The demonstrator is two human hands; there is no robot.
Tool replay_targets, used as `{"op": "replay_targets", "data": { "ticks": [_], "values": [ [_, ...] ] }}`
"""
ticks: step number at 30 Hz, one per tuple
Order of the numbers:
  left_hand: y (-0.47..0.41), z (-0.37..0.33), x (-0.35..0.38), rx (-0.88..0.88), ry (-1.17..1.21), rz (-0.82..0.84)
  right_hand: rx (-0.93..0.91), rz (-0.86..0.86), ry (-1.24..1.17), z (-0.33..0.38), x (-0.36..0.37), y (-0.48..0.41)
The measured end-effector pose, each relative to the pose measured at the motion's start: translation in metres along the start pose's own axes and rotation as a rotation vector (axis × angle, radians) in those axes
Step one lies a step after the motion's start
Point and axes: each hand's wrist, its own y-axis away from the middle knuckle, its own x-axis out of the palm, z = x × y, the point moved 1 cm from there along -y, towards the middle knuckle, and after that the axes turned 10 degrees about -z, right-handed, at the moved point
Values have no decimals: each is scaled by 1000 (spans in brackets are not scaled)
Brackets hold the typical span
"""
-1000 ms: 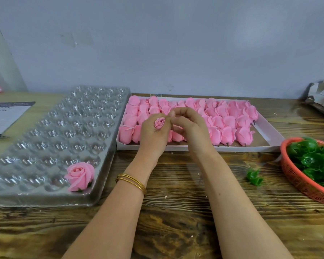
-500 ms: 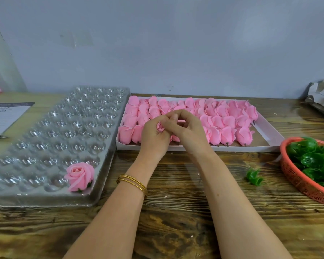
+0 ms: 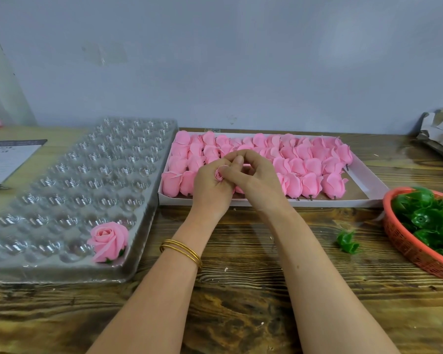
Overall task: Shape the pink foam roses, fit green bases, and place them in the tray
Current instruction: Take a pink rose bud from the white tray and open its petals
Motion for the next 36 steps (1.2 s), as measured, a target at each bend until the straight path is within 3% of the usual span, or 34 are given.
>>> {"op": "replay_targets", "data": {
  "ticks": [9, 16, 27, 36],
  "values": [
    [-3, 2, -3, -57, 78, -96, 23, -23, -90, -2, 2, -1],
    [-7, 3, -4, -306, 273, -142, -76, 84, 85, -5, 2, 2],
    [-4, -2, -5, -283, 359, -37, -131, 84, 132, -12, 2, -1],
    [-4, 0, -5, -238, 283, -20, -74, 236, 97, -10, -2, -1]
  ]
}}
